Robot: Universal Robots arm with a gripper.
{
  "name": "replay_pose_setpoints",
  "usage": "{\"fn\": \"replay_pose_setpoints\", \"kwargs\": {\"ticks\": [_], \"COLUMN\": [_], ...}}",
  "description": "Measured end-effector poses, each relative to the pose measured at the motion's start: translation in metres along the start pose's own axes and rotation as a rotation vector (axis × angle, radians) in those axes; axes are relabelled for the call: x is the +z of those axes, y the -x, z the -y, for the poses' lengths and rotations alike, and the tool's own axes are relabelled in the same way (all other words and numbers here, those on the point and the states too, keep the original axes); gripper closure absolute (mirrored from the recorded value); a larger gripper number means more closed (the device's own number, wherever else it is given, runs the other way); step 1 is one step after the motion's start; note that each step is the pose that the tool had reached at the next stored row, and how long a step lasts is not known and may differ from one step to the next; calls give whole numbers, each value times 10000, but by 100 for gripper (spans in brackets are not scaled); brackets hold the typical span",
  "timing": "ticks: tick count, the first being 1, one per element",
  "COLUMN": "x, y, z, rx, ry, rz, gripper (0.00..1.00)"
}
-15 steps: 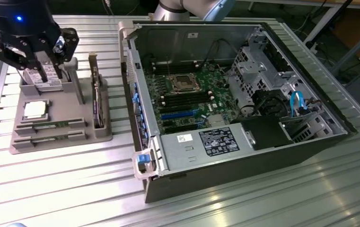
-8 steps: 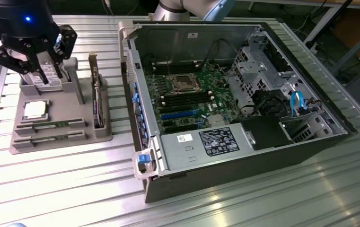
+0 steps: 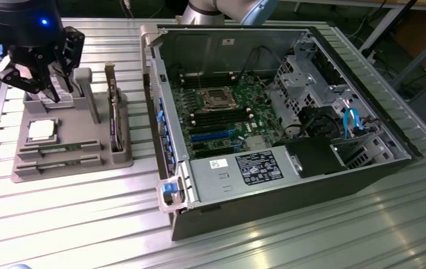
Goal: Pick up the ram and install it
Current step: 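Pick up the ram and move it above insertion slot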
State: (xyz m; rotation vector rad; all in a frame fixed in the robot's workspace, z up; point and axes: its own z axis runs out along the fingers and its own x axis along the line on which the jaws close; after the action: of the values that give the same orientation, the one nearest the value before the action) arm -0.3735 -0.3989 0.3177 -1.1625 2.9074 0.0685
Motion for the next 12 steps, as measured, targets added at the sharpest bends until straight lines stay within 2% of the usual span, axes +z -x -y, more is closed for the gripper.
{"fn": "replay_pose_setpoints", "kwargs": {"ticks": [1,3,6,7,9,12], "x": [6,16,24,28,43,59], "y": [0,-1,-1,-1,-1,-1], "z": [1,1,1,1,2,2], "rx": [-626,-1546,-2329,-2692,-3850,-4776], "ry": [4,11,14,2,-72,-131], "rz": [-34,-84,-129,-166,-297,-378], "gripper": [67,67,67,67,67,67]}}
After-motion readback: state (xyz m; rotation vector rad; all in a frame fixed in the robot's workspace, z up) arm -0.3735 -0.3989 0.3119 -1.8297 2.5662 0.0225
